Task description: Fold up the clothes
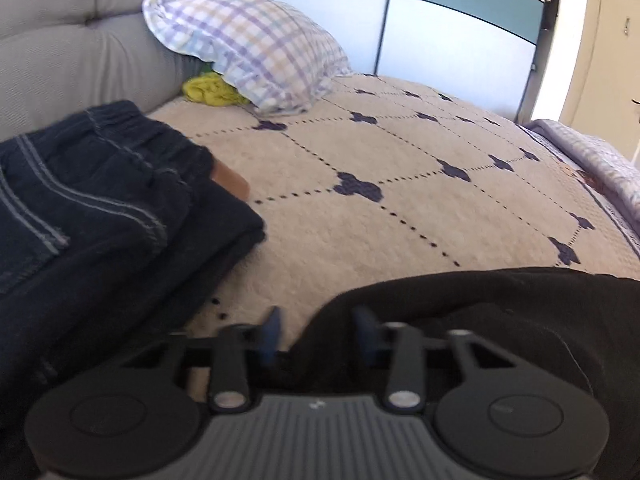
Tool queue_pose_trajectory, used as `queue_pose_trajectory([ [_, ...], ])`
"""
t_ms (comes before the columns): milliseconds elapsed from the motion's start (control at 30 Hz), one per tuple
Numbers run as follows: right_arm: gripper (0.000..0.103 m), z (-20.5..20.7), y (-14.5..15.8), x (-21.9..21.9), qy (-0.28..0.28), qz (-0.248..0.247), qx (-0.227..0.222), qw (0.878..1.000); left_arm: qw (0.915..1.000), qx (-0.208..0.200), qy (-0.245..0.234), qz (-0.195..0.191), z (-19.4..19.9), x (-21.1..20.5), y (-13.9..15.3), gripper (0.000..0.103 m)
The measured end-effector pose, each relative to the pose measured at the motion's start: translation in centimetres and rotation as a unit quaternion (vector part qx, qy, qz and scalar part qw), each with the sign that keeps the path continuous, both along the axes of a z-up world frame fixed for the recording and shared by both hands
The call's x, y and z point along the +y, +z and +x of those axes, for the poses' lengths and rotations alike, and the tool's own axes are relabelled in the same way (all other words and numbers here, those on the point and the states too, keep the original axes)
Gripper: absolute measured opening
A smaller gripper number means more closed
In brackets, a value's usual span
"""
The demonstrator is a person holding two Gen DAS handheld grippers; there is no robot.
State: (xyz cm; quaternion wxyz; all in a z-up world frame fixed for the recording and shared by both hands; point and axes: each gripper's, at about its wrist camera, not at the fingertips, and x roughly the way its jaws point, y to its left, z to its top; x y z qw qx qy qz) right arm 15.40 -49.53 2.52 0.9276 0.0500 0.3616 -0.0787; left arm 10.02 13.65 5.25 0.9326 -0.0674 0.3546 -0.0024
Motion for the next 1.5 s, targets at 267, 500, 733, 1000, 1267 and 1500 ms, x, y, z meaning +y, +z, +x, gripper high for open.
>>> queue_pose_trajectory([
  [267, 0.008, -3.5, 4.1, 1.7, -0.024, -0.097, -0.113, 0.989, 0.9973, -0.07, 0.021, -0.013, -1.1, -0.3, 3.5, 0.009],
  [500, 0.013, -1.4, 3.8, 2.4, -0.061, -0.165, -0.089, 0.98, 0.9988, -0.017, 0.033, 0.03, 2.6, -1.5, -0.6, 0.022],
  [733, 0.047, -6.5, 4.7, 6.6, 0.049, -0.065, -0.047, 0.996, 0.9979, -0.047, 0.044, -0.007, -2.1, 0.4, 4.0, 0.057],
  [1000, 0.055, -13.8, 5.0, 15.0, 0.232, 0.034, 0.0, 0.972, 0.9986, -0.014, -0.014, -0.049, -12.4, -1.1, 3.0, 0.066],
  [1267, 0.051, -20.0, 4.2, 31.6, 0.451, 0.075, -0.018, 0.889, 0.9967, 0.027, -0.07, -0.032, -15.5, -5.3, -2.0, 0.066],
  [1500, 0.012, -19.6, 1.2, 32.7, 0.404, 0.057, 0.062, 0.911, 0.994, 0.02, -0.049, -0.096, -18.1, -2.1, -0.3, 0.065],
])
